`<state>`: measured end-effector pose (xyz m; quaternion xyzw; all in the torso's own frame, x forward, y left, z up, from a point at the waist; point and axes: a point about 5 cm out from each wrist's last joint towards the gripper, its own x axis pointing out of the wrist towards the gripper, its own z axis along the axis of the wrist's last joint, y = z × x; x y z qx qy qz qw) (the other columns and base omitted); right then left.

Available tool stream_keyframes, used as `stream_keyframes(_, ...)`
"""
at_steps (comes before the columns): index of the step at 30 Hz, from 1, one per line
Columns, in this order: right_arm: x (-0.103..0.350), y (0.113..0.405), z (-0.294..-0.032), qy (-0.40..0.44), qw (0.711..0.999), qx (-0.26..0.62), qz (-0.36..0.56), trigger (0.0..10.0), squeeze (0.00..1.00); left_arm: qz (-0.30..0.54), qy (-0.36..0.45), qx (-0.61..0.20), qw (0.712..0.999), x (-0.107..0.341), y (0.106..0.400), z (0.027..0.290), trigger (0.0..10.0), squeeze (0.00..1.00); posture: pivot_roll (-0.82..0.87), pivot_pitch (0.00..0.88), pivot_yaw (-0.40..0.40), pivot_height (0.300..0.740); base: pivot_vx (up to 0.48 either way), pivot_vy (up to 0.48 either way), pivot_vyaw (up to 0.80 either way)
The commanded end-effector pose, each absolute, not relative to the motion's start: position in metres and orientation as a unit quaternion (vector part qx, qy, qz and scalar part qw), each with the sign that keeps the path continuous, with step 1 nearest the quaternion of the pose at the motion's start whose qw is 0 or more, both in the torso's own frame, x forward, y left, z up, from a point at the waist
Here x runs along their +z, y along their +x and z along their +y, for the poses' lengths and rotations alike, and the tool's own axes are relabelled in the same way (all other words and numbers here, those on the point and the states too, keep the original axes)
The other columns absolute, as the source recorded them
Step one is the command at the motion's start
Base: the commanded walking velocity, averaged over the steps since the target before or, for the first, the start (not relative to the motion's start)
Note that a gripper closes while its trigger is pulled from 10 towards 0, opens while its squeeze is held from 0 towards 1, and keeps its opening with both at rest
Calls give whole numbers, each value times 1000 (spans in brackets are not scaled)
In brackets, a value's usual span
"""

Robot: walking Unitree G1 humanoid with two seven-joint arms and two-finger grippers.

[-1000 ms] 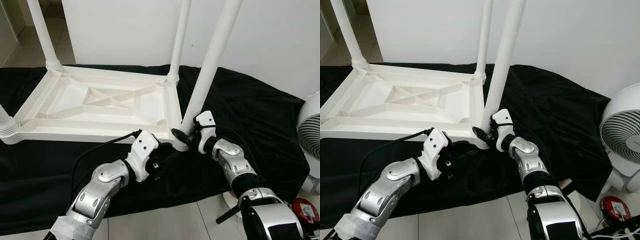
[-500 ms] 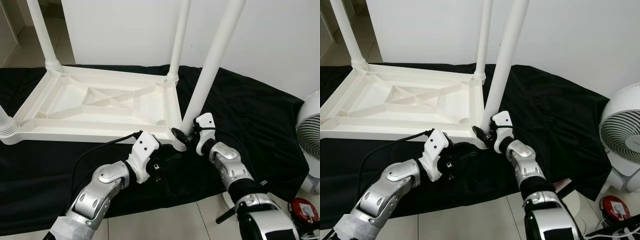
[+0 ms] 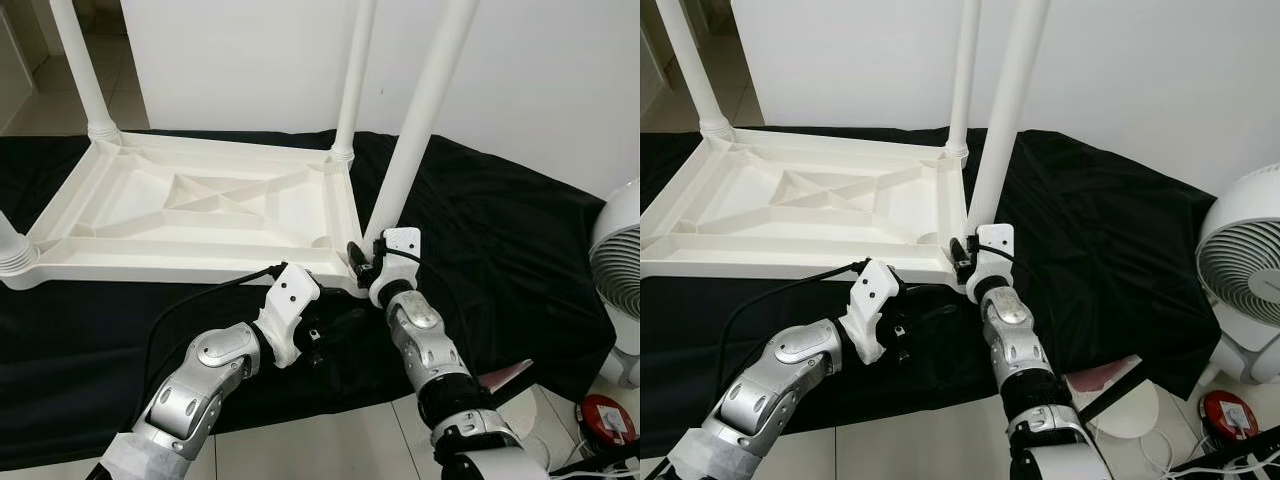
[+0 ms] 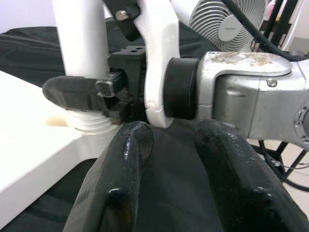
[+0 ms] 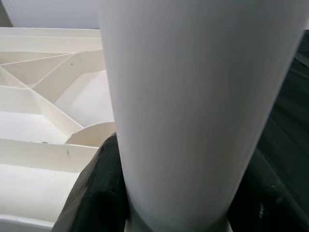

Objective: Building children table

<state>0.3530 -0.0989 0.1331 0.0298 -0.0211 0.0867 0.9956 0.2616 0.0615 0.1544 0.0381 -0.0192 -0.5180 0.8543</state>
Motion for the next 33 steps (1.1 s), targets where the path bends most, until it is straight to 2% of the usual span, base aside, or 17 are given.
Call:
stream_keyframes(1,132,352,-97,14,996,87,-15,10000,0,-20,38,-551,833,157,258,56,10000,0,43,58,-87,740,0,0,0)
stream_keyframes(6,132,351,-104,6,997,81,-16,10000,0,-20,39,-550,834,156,259,57,10000,0,46,60,-93,740,0,0,0)
stream_keyframes(7,133,351,-108,10,997,75,-16,10000,1000,-20,39,-548,835,156,258,58,10000,0,46,60,-93,740,0,0,0)
stream_keyframes(15,139,350,-112,14,997,74,-30,10000,1000,-21,37,-547,836,157,259,57,10000,0,47,57,-96,740,0,0,0)
stream_keyframes(21,141,347,-118,8,993,116,-36,10000,1000,-22,37,-546,837,157,260,57,10000,0,48,55,-96,740,0,0,0)
stream_keyframes(22,139,345,-120,-4,988,151,-34,10000,31,-22,37,-546,837,157,260,57,10000,0,48,53,-96,740,0,0,0)
stream_keyframes(23,139,344,-122,-18,980,194,-36,10000,0,-23,37,-546,837,157,260,57,10000,0,45,52,-94,740,0,0,0)
stream_keyframes(28,140,343,-127,-37,969,243,-40,10000,0,-23,37,-546,837,158,261,57,10000,0,44,45,-90,740,0,0,0)
stream_keyframes(31,145,349,-133,-65,948,308,-39,10000,0,-27,39,-549,834,160,262,56,10000,0,43,36,-82,740,0,0,0)
stream_keyframes(33,144,352,-134,-69,944,322,-32,10000,0,-27,40,-550,834,160,263,56,10000,0,46,33,-82,740,0,0,0)
